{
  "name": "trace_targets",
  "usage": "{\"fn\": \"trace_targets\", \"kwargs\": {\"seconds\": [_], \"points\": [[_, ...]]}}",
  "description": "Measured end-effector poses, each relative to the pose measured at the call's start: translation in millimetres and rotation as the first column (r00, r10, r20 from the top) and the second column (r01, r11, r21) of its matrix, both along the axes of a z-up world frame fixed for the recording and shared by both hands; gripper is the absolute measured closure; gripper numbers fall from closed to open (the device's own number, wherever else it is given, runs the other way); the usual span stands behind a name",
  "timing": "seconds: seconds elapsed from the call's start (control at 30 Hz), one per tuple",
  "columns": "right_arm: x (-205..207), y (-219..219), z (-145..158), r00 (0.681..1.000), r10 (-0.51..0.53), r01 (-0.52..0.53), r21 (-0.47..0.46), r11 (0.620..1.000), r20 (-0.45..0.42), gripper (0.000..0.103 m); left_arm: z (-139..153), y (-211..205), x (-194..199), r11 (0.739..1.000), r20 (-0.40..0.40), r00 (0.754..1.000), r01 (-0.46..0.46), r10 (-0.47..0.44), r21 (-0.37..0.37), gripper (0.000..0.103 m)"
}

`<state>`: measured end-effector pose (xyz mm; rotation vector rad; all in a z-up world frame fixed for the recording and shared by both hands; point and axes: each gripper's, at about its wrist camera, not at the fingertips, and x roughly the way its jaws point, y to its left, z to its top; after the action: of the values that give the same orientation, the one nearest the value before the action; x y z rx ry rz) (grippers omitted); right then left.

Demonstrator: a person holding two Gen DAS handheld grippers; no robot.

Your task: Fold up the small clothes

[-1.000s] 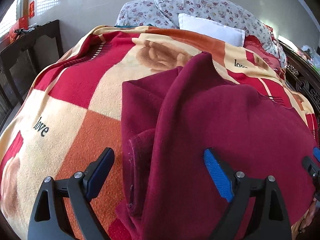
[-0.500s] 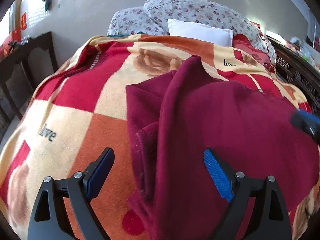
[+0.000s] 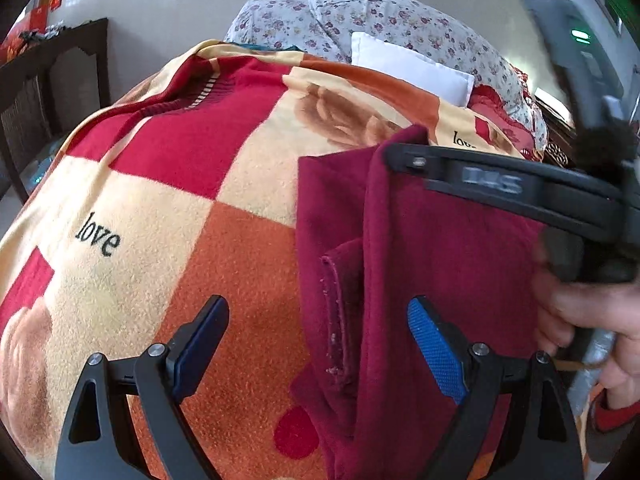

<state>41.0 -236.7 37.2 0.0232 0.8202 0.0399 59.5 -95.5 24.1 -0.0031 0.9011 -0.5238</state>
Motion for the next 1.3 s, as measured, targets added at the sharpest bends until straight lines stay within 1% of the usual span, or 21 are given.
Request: {"fn": "trace_targets", "kwargs": {"seconds": [0.07,0.13,0.2,0.3,0.37,0.43,0.57,0.67,0.77,0.93,0.97,1.03,1.07,1.1,1.17,1.23,1.3], "points": [[11.7,5.1,-8.8,1.0,-0.002,0.002,0.004,1.0,-0.021,0.051,-5.4,2.6,3.7,1.0,-0.026,1.0,-0.009,0.009,0.002,0.013],[14.9,10.1,-10.9,1.0,-0.007,0.007,-0.01,1.0,-0.024,0.051,-9.6,2.8,7.2,1.0,-0.046,0.999,-0.013,0.013,0.001,0.013],[10.5,12.2,-6.0,1.0,-0.004,0.003,-0.014,1.0,-0.019,0.051,-9.9,3.3,7.4,1.0,-0.044,0.999,-0.015,0.015,-0.005,0.013],[-3.0,10.3,7.2,1.0,0.009,-0.009,0.02,1.0,-0.005,0.051,-10.1,1.9,6.3,1.0,-0.036,0.999,-0.012,0.012,0.006,0.013],[-13.7,10.8,16.2,1.0,0.012,-0.012,0.002,1.0,0.019,0.05,-10.8,1.5,6.3,1.0,-0.036,0.999,-0.012,0.012,0.008,0.013],[-18.4,12.2,18.7,1.0,0.009,-0.009,-0.012,1.0,0.019,0.05,-11.1,1.8,7.1,1.0,-0.038,0.999,-0.013,0.014,0.005,0.012],[-10.8,13.1,6.8,1.0,-0.009,0.008,-0.034,0.999,-0.018,0.05,-12.0,1.9,7.7,1.0,-0.04,0.999,-0.015,0.016,0.004,0.012],[-0.6,11.7,-9.1,0.999,-0.012,0.011,-0.019,1.0,-0.051,0.05,-12.5,1.5,8.1,1.0,-0.039,0.999,-0.015,0.016,0.009,0.012],[4.7,9.8,-12.9,0.999,-0.011,0.012,0.014,1.0,-0.049,0.044,-13.8,0.3,10.2,1.0,-0.041,0.999,-0.016,0.017,0.012,0.011],[3.3,9.8,-11.9,0.998,-0.006,0.008,0.026,1.0,-0.057,0.043,-16.1,-1.3,11.8,1.0,-0.039,0.999,-0.011,0.012,0.016,0.008],[0.8,7.9,-9.1,0.998,-0.008,0.011,0.048,0.999,-0.055,0.042,-16.6,-1.3,12.1,1.0,-0.039,0.999,-0.01,0.01,0.016,0.008],[-8.4,3.5,-1.3,1.0,0.005,-0.002,0.122,0.992,-0.026,0.042,-17.5,-1.6,13.0,1.0,-0.04,0.999,-0.008,0.009,0.015,0.007],[-12.0,3.4,1.1,1.0,0.011,-0.008,0.139,0.99,-0.016,0.041,-17.7,-2.0,13.2,1.0,-0.04,0.999,-0.008,0.008,0.014,0.007],[-15.5,4.1,3.5,1.0,0.009,-0.008,0.141,0.99,-0.008,0.039,-17.8,-2.1,13.1,1.0,-0.039,0.999,-0.007,0.008,0.013,0.006],[-20.0,8.8,6.5,1.0,0.005,-0.004,0.118,0.993,-0.006,0.028,-18.4,-3.2,13.0,1.0,-0.037,0.999,-0.005,0.005,0.018,0.005],[-19.5,13.6,8.1,1.0,0.009,-0.007,0.111,0.994,-0.019,0.024,-18.5,-3.6,12.9,1.0,-0.036,0.999,-0.002,0.003,0.019,0.005],[-19.4,16.2,9.0,1.0,0.0,0.003,0.105,0.995,-0.029,0.023,-18.4,-2.9,12.9,1.0,-0.04,0.999,-0.002,0.003,0.014,0.005]]}}
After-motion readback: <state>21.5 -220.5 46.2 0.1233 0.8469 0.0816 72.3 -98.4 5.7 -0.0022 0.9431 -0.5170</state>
